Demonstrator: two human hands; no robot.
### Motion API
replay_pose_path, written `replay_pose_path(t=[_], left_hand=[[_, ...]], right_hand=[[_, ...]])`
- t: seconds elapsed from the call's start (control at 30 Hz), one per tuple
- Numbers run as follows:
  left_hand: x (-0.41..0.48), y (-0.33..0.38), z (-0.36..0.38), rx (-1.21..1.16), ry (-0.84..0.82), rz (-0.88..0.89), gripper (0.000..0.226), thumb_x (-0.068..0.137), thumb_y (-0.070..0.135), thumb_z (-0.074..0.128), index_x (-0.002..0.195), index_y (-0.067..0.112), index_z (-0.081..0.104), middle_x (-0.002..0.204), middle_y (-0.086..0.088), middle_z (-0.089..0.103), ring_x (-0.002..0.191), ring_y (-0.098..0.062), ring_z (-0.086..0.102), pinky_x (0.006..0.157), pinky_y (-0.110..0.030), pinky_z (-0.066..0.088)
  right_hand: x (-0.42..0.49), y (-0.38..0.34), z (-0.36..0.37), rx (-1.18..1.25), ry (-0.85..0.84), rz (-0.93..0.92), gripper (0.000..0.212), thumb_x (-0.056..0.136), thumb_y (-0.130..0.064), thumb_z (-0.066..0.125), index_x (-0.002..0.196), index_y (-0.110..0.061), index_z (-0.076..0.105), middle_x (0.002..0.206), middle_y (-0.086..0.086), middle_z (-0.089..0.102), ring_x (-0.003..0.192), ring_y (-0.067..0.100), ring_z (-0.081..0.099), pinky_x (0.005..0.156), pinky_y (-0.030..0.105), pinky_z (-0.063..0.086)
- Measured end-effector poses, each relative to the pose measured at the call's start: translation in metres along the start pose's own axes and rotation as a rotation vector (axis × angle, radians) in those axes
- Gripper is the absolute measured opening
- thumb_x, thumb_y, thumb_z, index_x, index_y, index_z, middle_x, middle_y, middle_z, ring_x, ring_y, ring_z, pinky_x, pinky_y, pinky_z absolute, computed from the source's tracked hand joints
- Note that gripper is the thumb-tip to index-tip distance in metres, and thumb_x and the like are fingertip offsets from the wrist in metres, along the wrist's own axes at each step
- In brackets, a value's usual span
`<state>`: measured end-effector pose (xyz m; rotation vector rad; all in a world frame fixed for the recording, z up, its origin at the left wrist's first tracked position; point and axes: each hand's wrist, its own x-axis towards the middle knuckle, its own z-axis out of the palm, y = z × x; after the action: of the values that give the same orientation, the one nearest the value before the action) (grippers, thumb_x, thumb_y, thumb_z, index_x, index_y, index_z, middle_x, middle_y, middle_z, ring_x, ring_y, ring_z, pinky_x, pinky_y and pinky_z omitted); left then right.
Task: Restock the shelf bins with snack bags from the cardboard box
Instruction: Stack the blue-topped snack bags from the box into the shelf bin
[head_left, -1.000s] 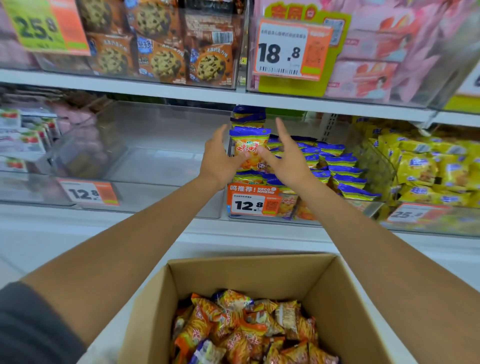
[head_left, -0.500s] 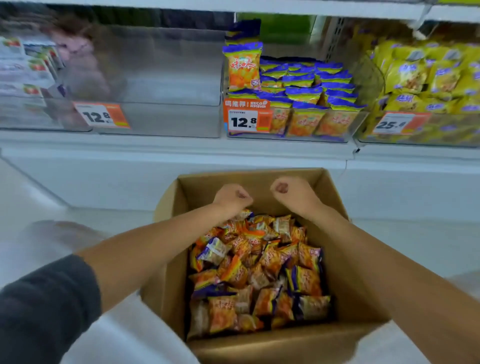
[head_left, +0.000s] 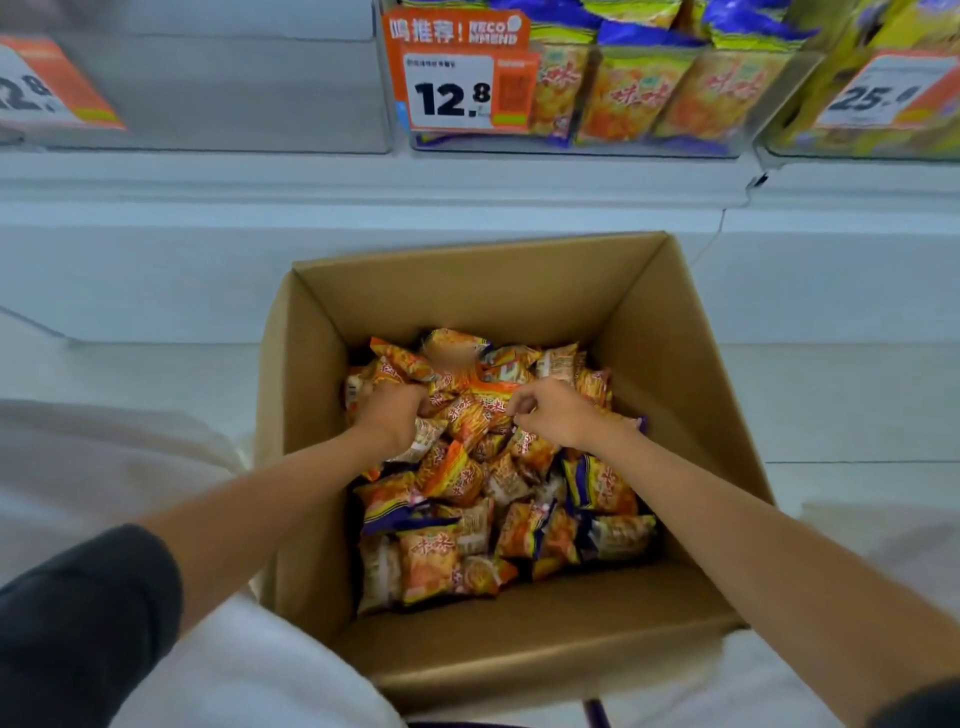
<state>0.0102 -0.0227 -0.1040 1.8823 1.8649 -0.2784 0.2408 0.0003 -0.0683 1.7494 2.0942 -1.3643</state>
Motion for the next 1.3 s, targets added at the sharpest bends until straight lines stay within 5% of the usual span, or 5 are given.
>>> replay_pose_path(t=[0.33,0.47,0.57,0.93,1.3], left_hand=[[-0.017,0.047,-0.084,-1.456,-0.154,-0.429,0.021,0.089,0.027,0.071,0.097,0.009,0.065,0.084,-0.006,0.065,0.070,-0.011,0.062,0.058,-0.020,0.057],[-0.019,0.046,-0.084,-1.283,-0.221,-0.267,0.049,0.087,0.062,0.058,0.113,0.021,0.067,0.101,0.003,0.069,0.088,-0.011,0.063,0.072,-0.025,0.050],[-0.019,0.042,-0.070,-1.338,-0.294,-0.222,0.054,0.085,0.039,0.071,0.131,0.017,0.055,0.117,-0.005,0.069,0.104,-0.021,0.068,0.085,-0.039,0.057],[-0.020,0.019,-0.019,-1.183,-0.253,-0.438,0.067,0.084,0.034,0.074,0.142,0.021,0.043,0.132,-0.008,0.058,0.116,-0.027,0.060,0.100,-0.050,0.049],[-0.023,0.023,-0.042,-1.238,-0.113,-0.390,0.053,0.085,0.043,0.071,0.131,0.028,0.050,0.118,0.000,0.062,0.105,-0.018,0.060,0.088,-0.038,0.050]], right_hand=[[-0.016,-0.043,-0.012,0.409,0.162,-0.233,0.047,0.081,-0.012,0.076,0.123,-0.013,0.055,0.107,-0.003,0.063,0.094,0.008,0.060,0.075,0.018,0.048],[-0.026,-0.037,-0.022,0.713,0.162,-0.141,0.026,0.090,-0.015,0.067,0.115,-0.012,0.061,0.108,0.003,0.069,0.092,0.013,0.067,0.075,0.019,0.053],[-0.032,-0.033,-0.025,0.755,0.032,-0.100,0.029,0.090,-0.021,0.067,0.118,-0.012,0.062,0.108,0.002,0.071,0.091,0.012,0.069,0.076,0.023,0.055],[-0.020,0.055,0.073,-0.025,-0.360,0.320,0.055,0.093,-0.045,0.058,0.135,-0.012,0.049,0.133,0.007,0.054,0.116,0.026,0.055,0.094,0.032,0.048],[-0.033,-0.005,-0.049,0.698,0.055,0.041,0.032,0.081,-0.002,0.070,0.108,-0.018,0.064,0.109,0.010,0.065,0.097,0.025,0.067,0.085,0.039,0.056]])
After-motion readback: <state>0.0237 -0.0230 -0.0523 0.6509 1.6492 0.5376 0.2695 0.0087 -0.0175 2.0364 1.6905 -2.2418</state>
